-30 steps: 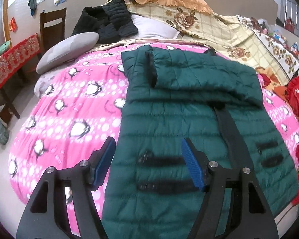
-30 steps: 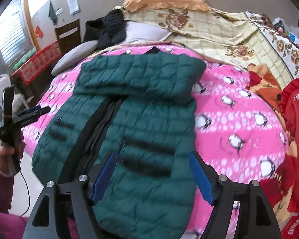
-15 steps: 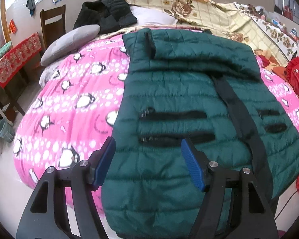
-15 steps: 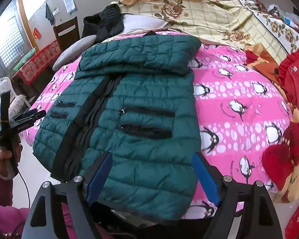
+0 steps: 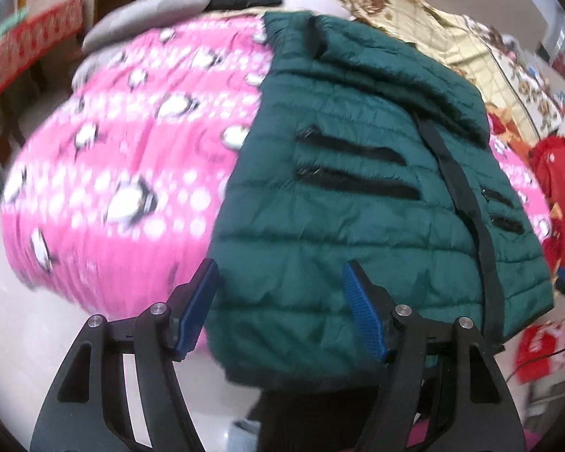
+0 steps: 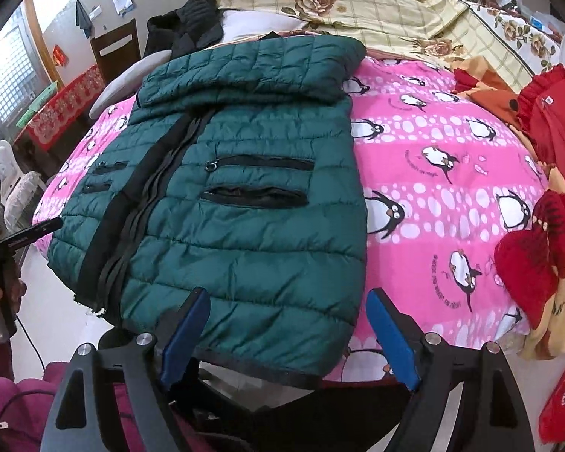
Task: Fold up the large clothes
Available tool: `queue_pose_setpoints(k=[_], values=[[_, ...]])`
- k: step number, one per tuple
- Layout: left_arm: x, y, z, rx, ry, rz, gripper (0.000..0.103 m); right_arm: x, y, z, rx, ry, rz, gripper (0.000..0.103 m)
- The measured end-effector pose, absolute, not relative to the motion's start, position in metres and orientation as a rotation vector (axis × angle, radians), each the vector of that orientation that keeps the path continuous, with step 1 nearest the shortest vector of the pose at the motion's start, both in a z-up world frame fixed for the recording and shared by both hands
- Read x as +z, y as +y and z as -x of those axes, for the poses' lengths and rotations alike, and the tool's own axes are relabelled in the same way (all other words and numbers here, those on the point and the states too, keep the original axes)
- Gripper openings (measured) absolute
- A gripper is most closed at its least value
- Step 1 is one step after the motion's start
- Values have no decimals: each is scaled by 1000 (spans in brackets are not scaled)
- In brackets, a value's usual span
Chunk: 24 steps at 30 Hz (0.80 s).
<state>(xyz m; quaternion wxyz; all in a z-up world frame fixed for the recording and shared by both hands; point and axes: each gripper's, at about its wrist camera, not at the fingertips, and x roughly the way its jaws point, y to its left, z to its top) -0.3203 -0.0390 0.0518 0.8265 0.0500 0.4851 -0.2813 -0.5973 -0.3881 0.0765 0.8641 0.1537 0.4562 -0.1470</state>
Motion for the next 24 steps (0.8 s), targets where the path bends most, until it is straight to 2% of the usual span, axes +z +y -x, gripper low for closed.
queue_pose_setpoints(k=[12,24], values=[[40,-29,327,-552,1041,-147,69,49,-392,592,-269,993,-380,87],[27,-23,315,-604,1098,-70,69,43,-396,586,-264,1015,-402,90]])
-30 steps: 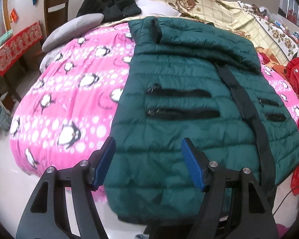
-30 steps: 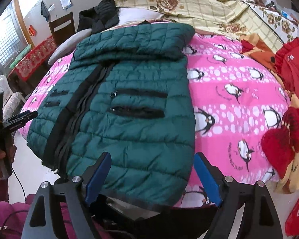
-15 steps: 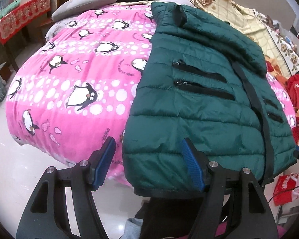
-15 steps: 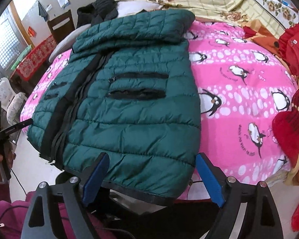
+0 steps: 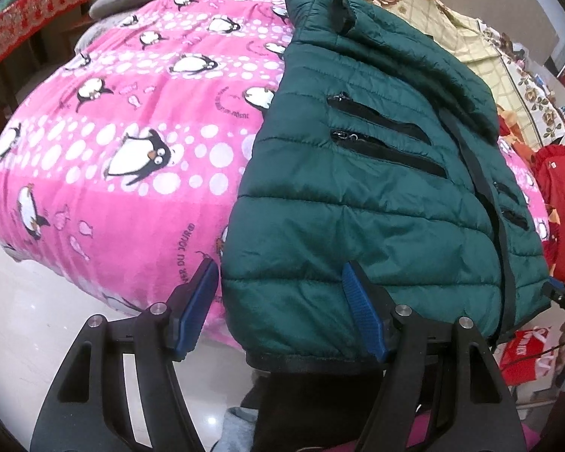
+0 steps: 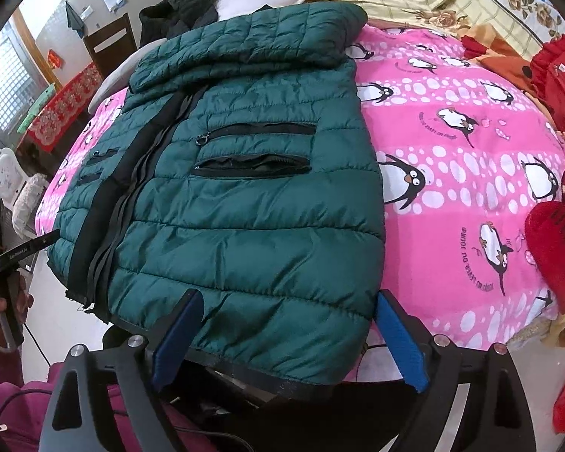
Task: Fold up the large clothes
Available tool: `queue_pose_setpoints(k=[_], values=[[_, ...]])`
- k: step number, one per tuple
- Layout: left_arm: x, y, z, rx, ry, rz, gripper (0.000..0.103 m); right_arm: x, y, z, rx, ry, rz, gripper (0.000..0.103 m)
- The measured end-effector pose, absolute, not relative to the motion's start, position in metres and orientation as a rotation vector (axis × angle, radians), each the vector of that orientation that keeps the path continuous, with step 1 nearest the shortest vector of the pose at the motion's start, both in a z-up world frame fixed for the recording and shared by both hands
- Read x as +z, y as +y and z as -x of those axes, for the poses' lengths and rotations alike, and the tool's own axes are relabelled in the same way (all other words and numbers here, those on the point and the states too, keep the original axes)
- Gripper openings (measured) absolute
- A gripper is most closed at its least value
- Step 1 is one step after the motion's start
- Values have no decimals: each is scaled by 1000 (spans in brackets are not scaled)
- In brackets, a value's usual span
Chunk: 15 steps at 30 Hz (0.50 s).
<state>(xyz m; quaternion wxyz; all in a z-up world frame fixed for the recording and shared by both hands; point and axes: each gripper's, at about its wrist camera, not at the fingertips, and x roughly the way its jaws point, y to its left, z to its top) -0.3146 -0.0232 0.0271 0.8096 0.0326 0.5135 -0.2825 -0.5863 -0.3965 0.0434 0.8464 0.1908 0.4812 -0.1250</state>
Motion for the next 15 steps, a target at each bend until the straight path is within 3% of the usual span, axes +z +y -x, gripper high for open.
queue_pose_setpoints(k=[15], values=[[27,-21,314,-625,1093,-68,69,37,-402,584,-251,1032,-417,91]])
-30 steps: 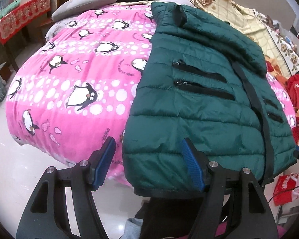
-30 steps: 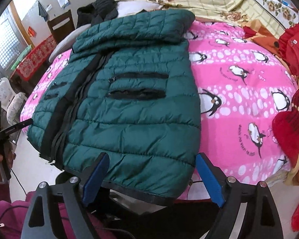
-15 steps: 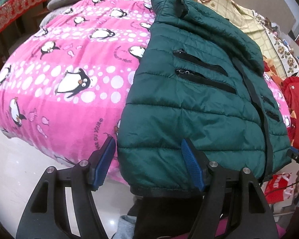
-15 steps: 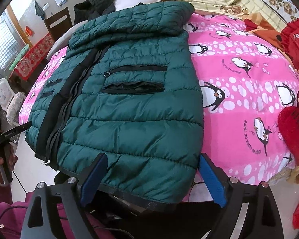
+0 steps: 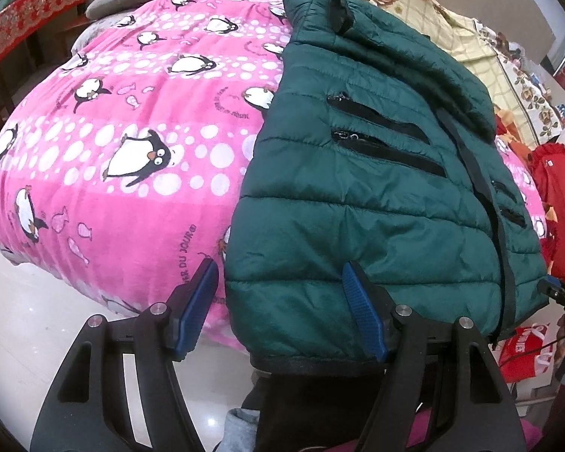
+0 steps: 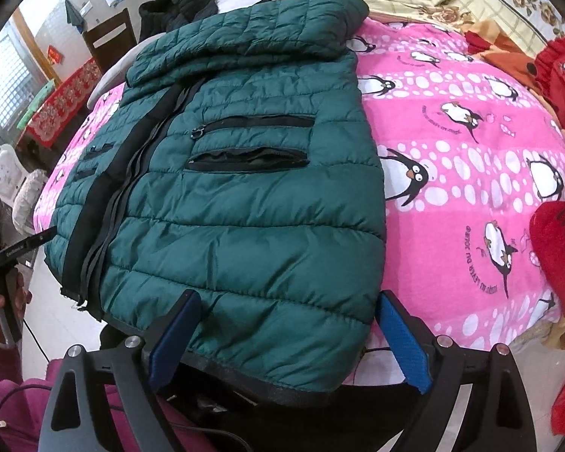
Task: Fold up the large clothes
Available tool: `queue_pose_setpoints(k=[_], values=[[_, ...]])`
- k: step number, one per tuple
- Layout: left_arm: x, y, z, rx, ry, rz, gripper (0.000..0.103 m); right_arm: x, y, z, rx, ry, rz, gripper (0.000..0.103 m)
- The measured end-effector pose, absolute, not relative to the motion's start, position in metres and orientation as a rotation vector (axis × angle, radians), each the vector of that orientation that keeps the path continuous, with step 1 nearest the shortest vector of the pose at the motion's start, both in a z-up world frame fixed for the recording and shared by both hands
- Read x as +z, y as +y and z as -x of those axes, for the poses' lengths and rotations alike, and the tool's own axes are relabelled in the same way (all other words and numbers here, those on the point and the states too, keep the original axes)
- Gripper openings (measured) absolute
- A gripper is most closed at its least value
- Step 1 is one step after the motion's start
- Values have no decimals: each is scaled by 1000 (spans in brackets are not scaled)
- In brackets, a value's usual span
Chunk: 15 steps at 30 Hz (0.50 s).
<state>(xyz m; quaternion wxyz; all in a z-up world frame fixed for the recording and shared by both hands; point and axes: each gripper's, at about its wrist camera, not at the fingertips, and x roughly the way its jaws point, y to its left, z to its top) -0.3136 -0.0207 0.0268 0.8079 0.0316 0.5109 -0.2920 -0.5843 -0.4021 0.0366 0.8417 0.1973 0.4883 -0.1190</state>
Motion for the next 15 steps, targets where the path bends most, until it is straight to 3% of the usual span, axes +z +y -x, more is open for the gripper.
queue_pose_setpoints(k=[15], values=[[14,-21,307,-668,1130,-20,72,26,-403,577,-205,1048,-449,93]])
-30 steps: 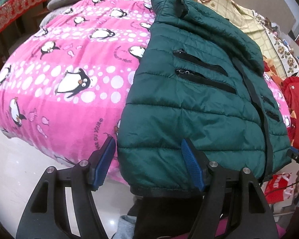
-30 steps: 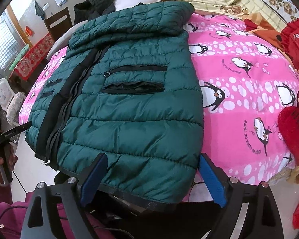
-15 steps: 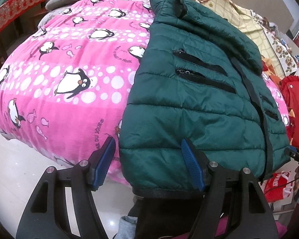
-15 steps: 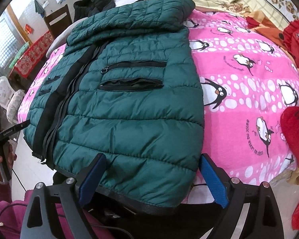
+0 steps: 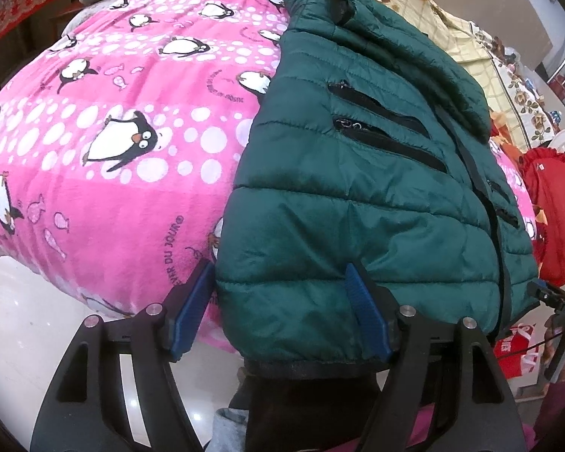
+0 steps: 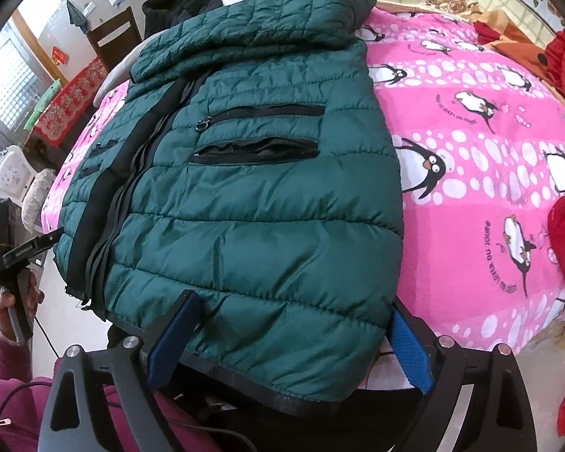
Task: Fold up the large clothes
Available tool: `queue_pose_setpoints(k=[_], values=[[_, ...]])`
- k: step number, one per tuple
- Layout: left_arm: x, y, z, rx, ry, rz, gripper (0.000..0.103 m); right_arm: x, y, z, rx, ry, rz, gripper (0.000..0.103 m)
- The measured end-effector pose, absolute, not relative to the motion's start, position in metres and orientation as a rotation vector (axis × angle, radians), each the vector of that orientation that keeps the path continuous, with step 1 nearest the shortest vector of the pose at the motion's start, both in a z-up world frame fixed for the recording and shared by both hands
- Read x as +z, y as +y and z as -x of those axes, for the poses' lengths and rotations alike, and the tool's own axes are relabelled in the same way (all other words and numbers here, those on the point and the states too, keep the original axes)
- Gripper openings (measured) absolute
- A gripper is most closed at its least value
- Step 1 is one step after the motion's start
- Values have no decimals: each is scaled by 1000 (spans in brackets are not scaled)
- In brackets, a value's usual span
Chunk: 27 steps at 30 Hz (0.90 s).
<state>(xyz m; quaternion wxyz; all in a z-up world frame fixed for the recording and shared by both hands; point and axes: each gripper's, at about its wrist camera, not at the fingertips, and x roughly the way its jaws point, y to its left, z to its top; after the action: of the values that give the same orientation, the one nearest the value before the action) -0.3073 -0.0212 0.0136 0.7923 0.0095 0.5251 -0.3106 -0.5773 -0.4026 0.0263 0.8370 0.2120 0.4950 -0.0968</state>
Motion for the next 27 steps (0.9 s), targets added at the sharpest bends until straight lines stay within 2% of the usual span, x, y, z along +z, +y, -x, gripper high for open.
queue_pose_setpoints(k=[7,19,20,22,23,24,27], values=[[9,-24,305,-695,1133,8,83,22,-405,573,-186,1035,-505,93],[8,-26,302,-738,1157,33,85,17,-408,570,-115,1019,-578,93],[8,-26,303,-741,1155,24,85,18,-405,570,-113,1016,-556,91],[9,-27,305,-754,1158,9,84,23,-399,569,-98,1008,-521,76],[10,-28,306,-761,1158,3,82,25,-396,569,-96,1005,-499,65],[12,-28,308,-767,1152,-6,78,28,-393,569,-90,1006,-465,54],[18,-30,314,-778,1141,-17,70,36,-387,569,-70,1002,-400,37]])
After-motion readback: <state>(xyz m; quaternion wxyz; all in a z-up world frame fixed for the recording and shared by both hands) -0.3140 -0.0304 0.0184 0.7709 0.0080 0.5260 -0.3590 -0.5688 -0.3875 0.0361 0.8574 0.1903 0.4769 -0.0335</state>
